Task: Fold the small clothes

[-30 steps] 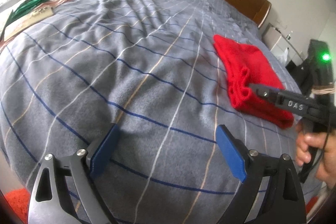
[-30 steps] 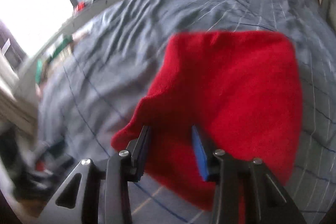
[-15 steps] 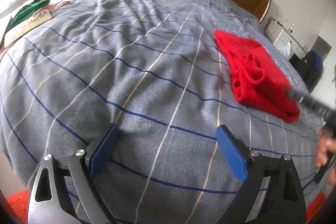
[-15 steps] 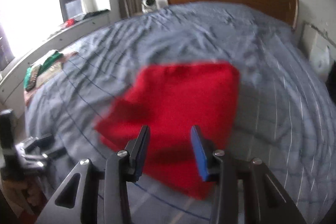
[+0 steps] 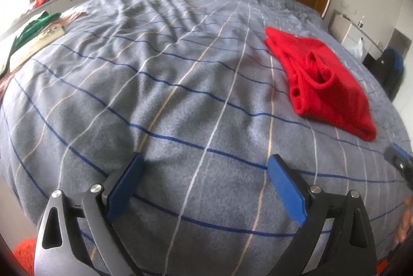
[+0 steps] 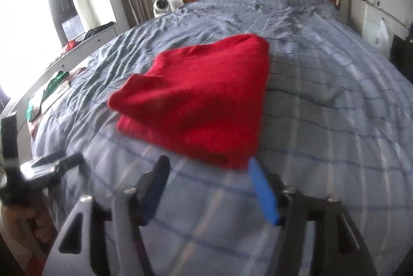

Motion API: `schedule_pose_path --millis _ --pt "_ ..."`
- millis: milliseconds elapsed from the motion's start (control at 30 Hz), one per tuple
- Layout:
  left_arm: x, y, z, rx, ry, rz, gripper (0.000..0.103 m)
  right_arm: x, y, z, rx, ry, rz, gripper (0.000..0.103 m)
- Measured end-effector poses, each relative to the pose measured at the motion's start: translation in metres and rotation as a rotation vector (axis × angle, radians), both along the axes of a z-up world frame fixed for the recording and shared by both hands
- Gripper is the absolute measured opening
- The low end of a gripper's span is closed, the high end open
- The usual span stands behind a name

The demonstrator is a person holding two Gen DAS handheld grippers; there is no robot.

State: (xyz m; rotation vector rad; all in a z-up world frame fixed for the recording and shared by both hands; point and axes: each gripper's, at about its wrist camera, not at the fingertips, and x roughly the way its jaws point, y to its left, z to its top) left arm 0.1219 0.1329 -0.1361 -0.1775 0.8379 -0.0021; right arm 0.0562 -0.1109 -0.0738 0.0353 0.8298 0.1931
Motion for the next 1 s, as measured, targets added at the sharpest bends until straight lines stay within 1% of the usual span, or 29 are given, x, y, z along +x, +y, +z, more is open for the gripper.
schedule_pose_path --millis 133,200,267,333,400,433,467,500,533,633,1000 --pt "-0.001 -0.006 -0.002 0.036 0.0 -0.003 0.099 -0.03 -0.029 -0.003 -0.016 -0.031 -0.108 0.07" --pt "-0.001 -0.008 -0.003 0.052 -0.002 -0.004 0.1 -0.041 -0.046 -0.004 -0.026 -0.047 -0.162 0.074" --pt "-0.001 -0.01 -0.004 0.068 -0.004 -0.004 0.1 -0.048 -0.06 -0.007 -0.061 -0.067 -0.212 0.078" --pt "-0.002 -0.014 -0.005 0.094 -0.007 -0.005 0.101 -0.051 -0.071 -0.01 -0.091 -0.071 -0.251 0.079" --pt "-0.002 -0.017 -0.007 0.121 -0.012 -0.005 0.102 -0.051 -0.083 -0.017 -0.093 -0.06 -0.283 0.08" --pt "-0.002 -0.019 -0.008 0.13 -0.015 -0.005 0.102 -0.049 -0.087 -0.022 -0.094 -0.048 -0.294 0.086" --pt "-0.003 -0.019 -0.008 0.135 -0.018 -0.004 0.102 -0.047 -0.09 -0.028 -0.091 -0.031 -0.296 0.093" --pt "-0.003 -0.02 -0.009 0.139 -0.021 -0.002 0.102 -0.046 -0.093 -0.035 -0.076 -0.02 -0.295 0.094" --pt "-0.003 -0.02 -0.009 0.141 -0.023 -0.001 0.102 -0.046 -0.094 -0.038 -0.061 -0.03 -0.292 0.095" --pt "-0.004 -0.021 -0.01 0.151 -0.029 0.004 0.103 -0.046 -0.092 -0.043 -0.065 -0.054 -0.279 0.1" --pt "-0.005 -0.024 -0.012 0.163 -0.037 0.012 0.103 -0.051 -0.092 -0.048 -0.082 -0.07 -0.279 0.101"
